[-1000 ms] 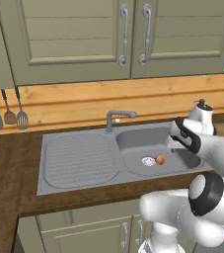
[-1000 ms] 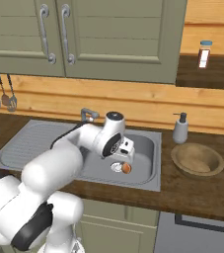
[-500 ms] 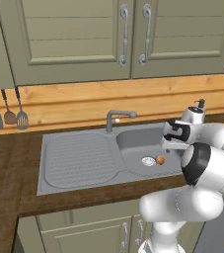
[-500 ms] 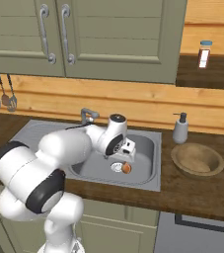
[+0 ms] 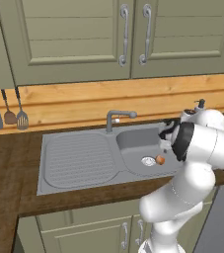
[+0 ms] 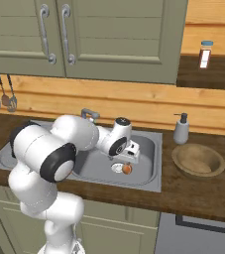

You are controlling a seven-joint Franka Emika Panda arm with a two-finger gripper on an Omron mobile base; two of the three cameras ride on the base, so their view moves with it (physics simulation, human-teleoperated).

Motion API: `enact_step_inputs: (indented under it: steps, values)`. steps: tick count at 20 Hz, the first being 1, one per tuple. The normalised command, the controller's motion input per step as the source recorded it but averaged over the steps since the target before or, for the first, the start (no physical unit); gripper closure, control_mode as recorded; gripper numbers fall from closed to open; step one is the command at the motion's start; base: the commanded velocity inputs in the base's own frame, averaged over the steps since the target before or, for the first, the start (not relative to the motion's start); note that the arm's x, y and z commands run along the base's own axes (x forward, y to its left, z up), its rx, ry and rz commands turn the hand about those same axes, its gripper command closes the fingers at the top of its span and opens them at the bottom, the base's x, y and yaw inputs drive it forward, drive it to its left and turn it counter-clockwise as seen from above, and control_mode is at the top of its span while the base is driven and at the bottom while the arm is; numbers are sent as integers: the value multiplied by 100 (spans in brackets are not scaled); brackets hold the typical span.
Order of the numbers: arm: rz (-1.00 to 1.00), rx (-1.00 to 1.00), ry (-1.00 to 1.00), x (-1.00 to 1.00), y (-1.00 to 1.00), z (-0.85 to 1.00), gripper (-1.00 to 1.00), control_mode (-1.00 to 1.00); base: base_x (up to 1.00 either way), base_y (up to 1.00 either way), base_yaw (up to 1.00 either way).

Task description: Pick the onion from the sink and place it in the bowl. Then pick the bowl and place it in the microwave. Then close the microwave door and press the start button.

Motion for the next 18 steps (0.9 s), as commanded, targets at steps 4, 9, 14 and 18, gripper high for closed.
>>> enact_step_inputs:
  steps: [4, 9, 14, 18]
  values:
    - [0, 2, 0, 43, -4, -19, -100, -100, 0, 0, 0]
    - [0, 0, 0, 31, 0, -29, -100, -100, 0, 0, 0]
    - [0, 0, 1, 29, 0, -29, -100, -100, 0, 0, 0]
    - [0, 0, 0, 25, -9, -29, -100, -100, 0, 0, 0]
